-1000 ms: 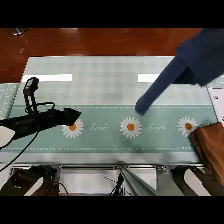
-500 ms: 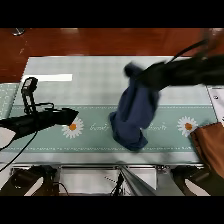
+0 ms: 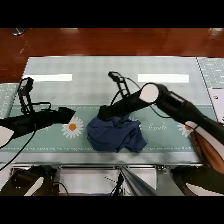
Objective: Fold the shirts.
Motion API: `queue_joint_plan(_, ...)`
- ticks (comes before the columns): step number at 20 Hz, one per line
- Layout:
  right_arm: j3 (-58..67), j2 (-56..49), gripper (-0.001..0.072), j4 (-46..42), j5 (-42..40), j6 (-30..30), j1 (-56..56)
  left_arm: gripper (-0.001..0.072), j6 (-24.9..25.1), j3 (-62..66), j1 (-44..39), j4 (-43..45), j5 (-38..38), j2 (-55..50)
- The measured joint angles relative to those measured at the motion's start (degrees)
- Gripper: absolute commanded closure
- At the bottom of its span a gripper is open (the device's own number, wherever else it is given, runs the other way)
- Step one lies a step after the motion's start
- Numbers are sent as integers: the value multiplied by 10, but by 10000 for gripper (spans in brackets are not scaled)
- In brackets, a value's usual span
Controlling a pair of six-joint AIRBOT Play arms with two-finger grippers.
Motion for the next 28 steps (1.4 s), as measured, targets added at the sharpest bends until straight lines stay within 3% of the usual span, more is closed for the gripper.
queue_joint_plan(5, -18, 106, 90, -120, 103, 13, -193, 7, -4, -12, 0, -53, -73, -4)
queue_joint_plan(8, -105, 199, 90, -196, 125, 36, -339, 7, 2, -56, 0, -106, -80, -28)
queue_joint_plan(10, -189, 256, 90, -202, 129, 39, -411, 7, 45, -83, 0, -190, -45, -62)
queue_joint_plan(14, -345, 339, 90, -151, 118, 18, -474, 7, 198, -94, -2, -374, -7, -183)
queue_joint_plan(17, -418, 364, 90, -115, 110, 4, -489, 27, 275, -64, -11, -435, -27, -286)
queue_joint_plan(19, -445, 372, 90, -92, 109, -8, -493, 334, 311, -33, -17, -456, -62, -349)
queue_joint_plan(20, -454, 374, 90, -85, 113, -15, -494, 429, 324, -16, -19, -462, -79, -377)
queue_joint_plan(21, -460, 376, 91, -77, 119, -21, -495, 603, 334, 0, -21, -468, -92, -398)
queue_joint_plan(22, -465, 377, 91, -71, 125, -27, -496, 692, 345, 16, -22, -472, -104, -417)
queue_joint_plan(28, -477, 379, 90, -39, 158, -54, -497, 692, 388, 80, -23, -482, -136, -461)
